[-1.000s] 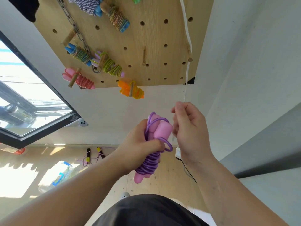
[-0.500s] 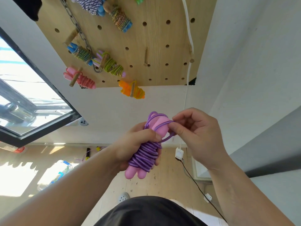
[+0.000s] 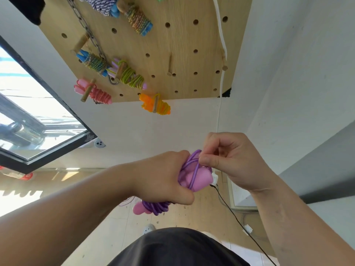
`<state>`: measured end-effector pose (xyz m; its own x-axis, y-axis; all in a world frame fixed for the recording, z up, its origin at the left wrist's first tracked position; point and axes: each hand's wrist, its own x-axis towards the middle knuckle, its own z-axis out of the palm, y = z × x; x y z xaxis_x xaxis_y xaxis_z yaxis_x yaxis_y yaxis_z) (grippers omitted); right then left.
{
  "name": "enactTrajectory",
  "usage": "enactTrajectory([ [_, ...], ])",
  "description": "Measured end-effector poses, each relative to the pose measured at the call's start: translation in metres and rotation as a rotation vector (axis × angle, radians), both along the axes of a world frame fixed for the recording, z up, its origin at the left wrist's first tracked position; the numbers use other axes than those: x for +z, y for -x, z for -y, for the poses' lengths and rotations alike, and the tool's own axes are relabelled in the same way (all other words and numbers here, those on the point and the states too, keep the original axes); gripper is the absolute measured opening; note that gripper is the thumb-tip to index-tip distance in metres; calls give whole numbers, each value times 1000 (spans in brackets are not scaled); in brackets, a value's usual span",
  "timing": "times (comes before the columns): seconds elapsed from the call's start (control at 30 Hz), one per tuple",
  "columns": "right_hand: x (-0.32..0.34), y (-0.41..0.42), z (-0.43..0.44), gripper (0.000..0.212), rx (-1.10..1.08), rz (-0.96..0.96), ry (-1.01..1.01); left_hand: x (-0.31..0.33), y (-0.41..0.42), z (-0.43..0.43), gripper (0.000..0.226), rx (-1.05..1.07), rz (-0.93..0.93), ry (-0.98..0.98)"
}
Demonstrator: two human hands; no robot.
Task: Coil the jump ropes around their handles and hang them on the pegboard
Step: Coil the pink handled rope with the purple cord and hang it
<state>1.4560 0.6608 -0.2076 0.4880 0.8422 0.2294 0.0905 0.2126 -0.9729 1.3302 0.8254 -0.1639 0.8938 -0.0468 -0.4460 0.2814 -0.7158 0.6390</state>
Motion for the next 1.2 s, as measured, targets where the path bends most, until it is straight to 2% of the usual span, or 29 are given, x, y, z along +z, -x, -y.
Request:
enactTrajectory([
  [0.07,1,2,-4,12,-35,-4,7,-5,1,8,35,109,120,-79],
  [0.17,4,4,-12,17,-151,-56,25,-18,-2,15,37,364,319,-56],
  [0.3,-1,12,-19,14,-321,-199,83,-27,-7,16,38,420,430,-155],
  [0.33,-3,15,-19,14,-349,-211,92,-28,-6,16,37,420,437,-144],
  [0.4,-5,19,-19,14,-378,-208,111,-27,-4,15,32,461,449,13],
  [0.47,-6,22,-20,11,-378,-190,128,-29,-2,15,42,547,467,185],
  [0.53,-5,25,-21,6,-374,-133,144,-31,-2,14,47,588,485,172],
  [0.87,8,12,-23,14,-193,-13,284,-38,-4,10,38,596,608,41],
  [1.0,8,16,-24,22,-167,75,324,-38,-7,9,43,599,618,-17],
  [1.1,7,16,-26,41,-126,25,381,-38,-7,8,44,542,614,11],
  [1.2,3,12,-27,42,-52,-24,429,-38,-5,7,46,414,578,43],
])
